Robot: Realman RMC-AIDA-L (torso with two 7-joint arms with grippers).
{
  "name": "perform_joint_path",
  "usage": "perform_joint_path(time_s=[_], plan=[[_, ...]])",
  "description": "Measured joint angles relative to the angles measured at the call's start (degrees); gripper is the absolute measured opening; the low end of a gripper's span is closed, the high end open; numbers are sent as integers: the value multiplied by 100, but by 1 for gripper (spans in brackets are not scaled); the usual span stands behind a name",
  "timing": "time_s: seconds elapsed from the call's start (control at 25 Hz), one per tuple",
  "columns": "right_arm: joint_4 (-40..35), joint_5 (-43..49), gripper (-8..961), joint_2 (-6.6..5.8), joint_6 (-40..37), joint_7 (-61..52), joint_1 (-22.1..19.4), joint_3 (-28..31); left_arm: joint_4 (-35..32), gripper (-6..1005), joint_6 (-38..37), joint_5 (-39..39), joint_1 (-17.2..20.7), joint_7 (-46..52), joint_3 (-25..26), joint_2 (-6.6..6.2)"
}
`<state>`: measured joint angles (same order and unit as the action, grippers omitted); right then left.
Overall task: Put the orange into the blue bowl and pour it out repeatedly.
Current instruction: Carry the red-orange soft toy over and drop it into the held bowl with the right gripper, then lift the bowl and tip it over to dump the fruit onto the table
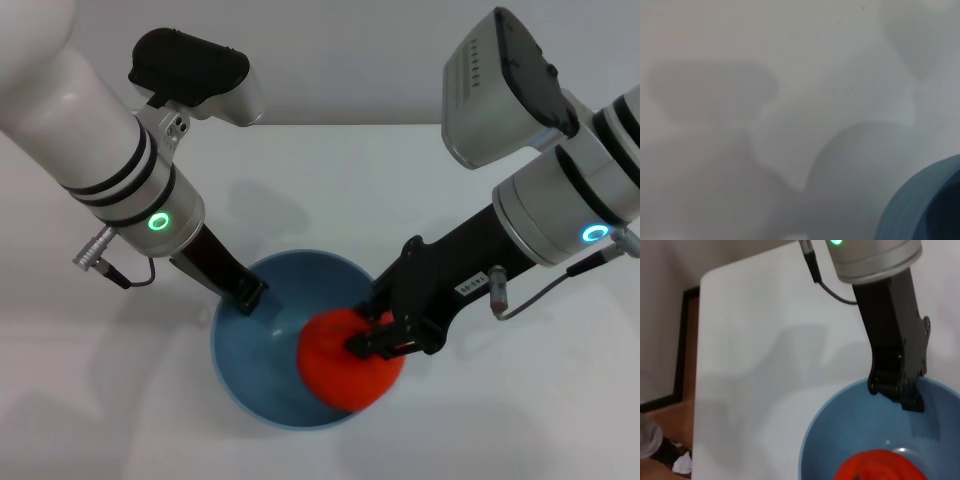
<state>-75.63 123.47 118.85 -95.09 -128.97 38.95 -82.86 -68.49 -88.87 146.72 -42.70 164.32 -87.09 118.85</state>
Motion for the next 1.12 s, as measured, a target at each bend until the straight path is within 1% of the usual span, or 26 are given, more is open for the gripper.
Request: perform_joint_path(time_s=[0.12, 0.32, 0.44, 0.56, 0.64, 0.76, 0.84, 0.88, 0.92, 0.96, 1.0, 1.04, 1.08, 1.12], plan=[[-75, -13, 223, 6, 60, -11, -33, 5, -5, -1, 4, -102, -2, -19, -12, -2], [-177, -21, 349, 5, 183, -111, -67, 99, -6, 0, 27, -209, -2, -52, -66, -11], [-399, -3, 425, 4, 192, -200, -164, 245, -13, 0, 58, -221, 4, -60, -78, -12], [-639, 247, 481, -3, 166, -663, -292, 675, -150, 0, 217, -223, 93, -74, -94, -29], [-729, 661, 518, -17, 13, -1071, -347, 1142, -388, 0, 464, -231, 245, -130, -186, -30], [-872, 1212, 518, -34, -301, -1302, -481, 1934, -745, 0, 1031, -240, 550, -212, -423, -46], [-967, 1445, 518, -34, -562, -1301, -658, 2499, -980, -1, 1391, -261, 753, -237, -466, -54], [-982, 1506, 518, -34, -637, -1294, -721, 2666, -980, -1, 1391, -261, 753, -237, -466, -54], [-993, 1675, 518, -35, -777, -1281, -881, 3081, -1183, -1, 1592, -293, 913, -293, -523, -54], [-978, 1766, 518, -35, -816, -1279, -966, 3293, -1757, -1, 2186, -360, 1380, -492, -828, -57], [-978, 1766, 518, -35, -816, -1279, -966, 3293, -1968, -1, 2474, -365, 1572, -580, -995, -62], [-961, 1793, 518, -34, -821, -1273, -1022, 3439, -2187, -1, 2790, -370, 1788, -675, -1186, -65], [-934, 1815, 518, -27, -823, -1249, -1107, 3643, -2489, -1, 3352, -355, 2123, -846, -1502, -73], [-911, 1815, 518, -17, -821, -1210, -1160, 3756, -2597, -1, 3664, -354, 2289, -957, -1640, -72]])
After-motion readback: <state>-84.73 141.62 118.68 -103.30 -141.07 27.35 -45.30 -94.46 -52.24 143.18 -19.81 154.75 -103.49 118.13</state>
